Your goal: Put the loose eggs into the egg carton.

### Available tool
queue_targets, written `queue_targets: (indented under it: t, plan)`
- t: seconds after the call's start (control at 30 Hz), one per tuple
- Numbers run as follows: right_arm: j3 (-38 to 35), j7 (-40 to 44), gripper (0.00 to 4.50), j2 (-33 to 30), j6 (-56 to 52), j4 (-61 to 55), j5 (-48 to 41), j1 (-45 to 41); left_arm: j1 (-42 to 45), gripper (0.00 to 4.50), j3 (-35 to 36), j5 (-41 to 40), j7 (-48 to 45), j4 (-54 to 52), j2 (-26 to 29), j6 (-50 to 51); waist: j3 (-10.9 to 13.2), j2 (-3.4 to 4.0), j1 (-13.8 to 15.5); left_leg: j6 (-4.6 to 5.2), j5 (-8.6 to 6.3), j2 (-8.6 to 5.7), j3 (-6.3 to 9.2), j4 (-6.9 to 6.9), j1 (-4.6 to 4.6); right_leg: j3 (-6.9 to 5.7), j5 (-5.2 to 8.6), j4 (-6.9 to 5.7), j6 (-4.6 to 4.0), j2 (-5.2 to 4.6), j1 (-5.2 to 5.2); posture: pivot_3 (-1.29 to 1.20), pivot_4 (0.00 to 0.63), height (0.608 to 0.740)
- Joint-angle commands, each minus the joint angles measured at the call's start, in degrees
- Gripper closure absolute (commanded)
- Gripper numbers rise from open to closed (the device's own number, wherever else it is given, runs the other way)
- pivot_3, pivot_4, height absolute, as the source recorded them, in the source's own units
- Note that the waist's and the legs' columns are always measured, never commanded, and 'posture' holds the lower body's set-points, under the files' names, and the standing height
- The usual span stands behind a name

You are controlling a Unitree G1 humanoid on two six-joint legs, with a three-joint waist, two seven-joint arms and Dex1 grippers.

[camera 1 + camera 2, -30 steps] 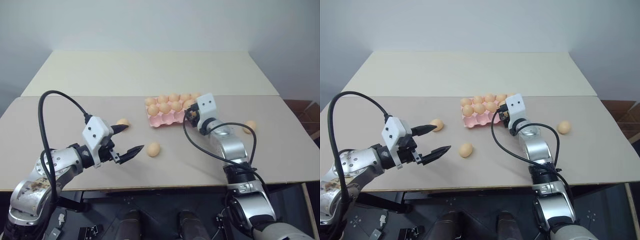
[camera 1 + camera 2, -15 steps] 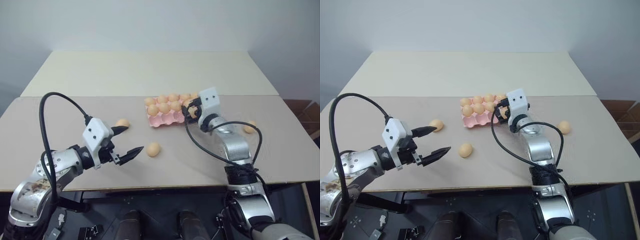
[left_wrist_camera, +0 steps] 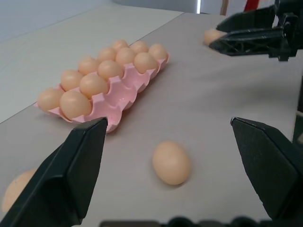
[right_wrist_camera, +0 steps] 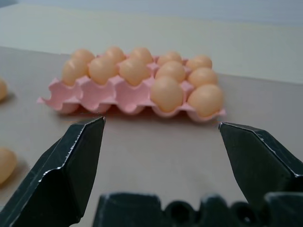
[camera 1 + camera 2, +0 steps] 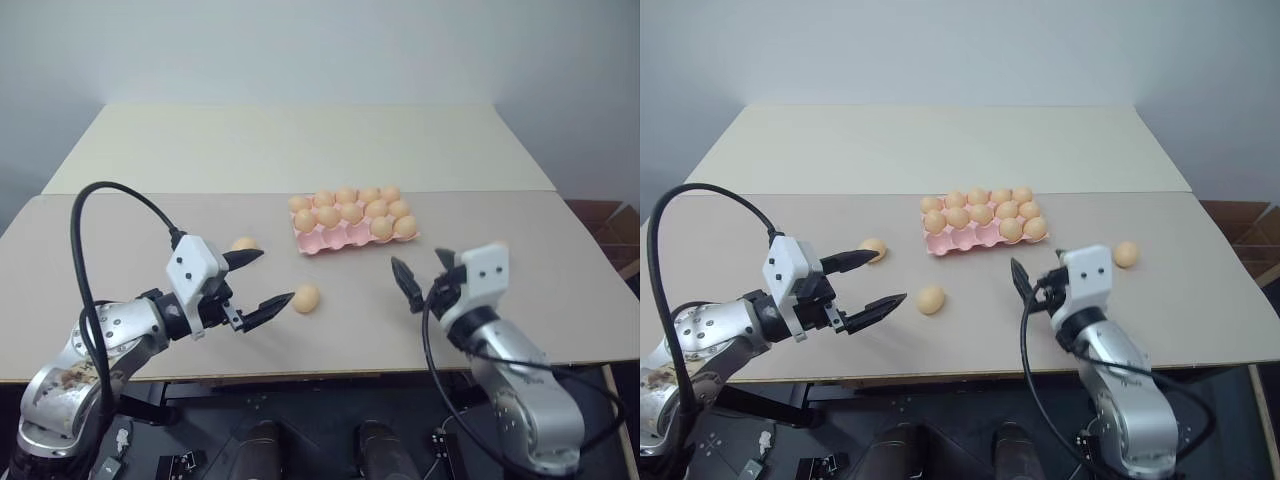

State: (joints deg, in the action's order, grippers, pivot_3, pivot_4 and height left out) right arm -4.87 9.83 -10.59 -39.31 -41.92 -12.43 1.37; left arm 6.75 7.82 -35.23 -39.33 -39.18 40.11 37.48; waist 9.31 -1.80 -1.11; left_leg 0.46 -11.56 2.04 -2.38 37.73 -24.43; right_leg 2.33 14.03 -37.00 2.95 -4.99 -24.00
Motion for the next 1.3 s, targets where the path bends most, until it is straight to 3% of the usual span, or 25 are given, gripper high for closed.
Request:
queue_targets:
  t: [0.03, 0.27, 0.47, 0.87, 1.1, 1.2, 1.3]
  plan:
    - [-0.6, -6.08, 0.02, 2.01, 3.07, -1.43, 4.03, -2.07, 4.39, 0.0, -4.83, 0.76, -2.86, 1.9, -0.45, -2.01, 0.0, 0.0, 0.04, -0.02, 0.02, 0.0, -0.02, 0.01, 0.04, 0.02, 0.0, 0.0, 0.01, 0.0, 0.02, 0.0, 0.15, 0.74]
    - [-4.56, -12.1, 0.02, -1.55, 1.12, 8.58, 11.19, -11.49, 15.3, 0.0, -17.05, 8.53, -6.17, 10.12, -3.72, -5.76, 0.0, 0.0, 0.24, -0.03, 0.16, -0.02, -0.04, 0.04, 0.06, 0.06, -0.19, 0.01, -0.05, 0.03, 0.07, 0.0, 0.15, 0.74]
    - [-9.03, -14.54, 0.02, -7.35, -2.53, 26.48, 13.71, -23.11, 20.91, 0.0, -21.56, 11.09, -7.95, 14.4, -8.48, -8.09, 0.0, -0.01, 0.15, -0.01, 0.14, -0.06, -0.03, 0.02, -0.22, 0.07, -0.16, 0.09, -0.01, 0.03, -0.11, 0.0, 0.15, 0.74]
    - [-13.44, -15.8, 0.02, -11.75, 1.99, 58.06, 12.08, -39.21, 23.51, 0.0, -24.05, 13.7, -9.71, 15.7, -11.82, -8.72, 0.01, 0.0, -0.06, 0.06, 0.1, -0.07, -0.03, -0.01, -0.23, 0.08, -0.15, 0.13, 0.02, 0.03, -0.09, 0.0, 0.15, 0.74]
    - [-13.64, -17.37, 0.02, -12.15, 3.16, 62.9, 11.4, -40.52, 22.56, 0.0, -23.34, 14.04, -10.08, 15.0, -11.01, -8.41, 0.01, 0.02, -0.08, 0.07, 0.1, -0.07, -0.03, -0.01, -0.24, 0.08, -0.15, 0.13, 0.03, 0.03, -0.08, 0.0, 0.15, 0.74]
    - [-13.83, -17.9, 0.37, -12.05, 2.91, 63.01, 10.98, -40.27, 22.17, 0.0, -23.08, 14.03, -10.08, 14.73, -10.73, -8.29, 0.01, 0.02, -0.08, 0.07, 0.1, -0.07, -0.03, -0.01, -0.24, 0.08, -0.15, 0.12, 0.03, 0.03, -0.09, 0.0, 0.15, 0.74]
    - [-14.04, -18.11, 0.37, -12.02, 2.78, 62.8, 10.53, -40.02, 21.8, 0.0, -22.71, 14.21, -10.17, 14.74, -10.35, -8.32, 0.02, 0.02, -0.11, 0.07, 0.1, -0.07, -0.03, -0.01, -0.24, 0.08, -0.15, 0.12, 0.04, 0.03, -0.09, 0.0, 0.15, 0.74]
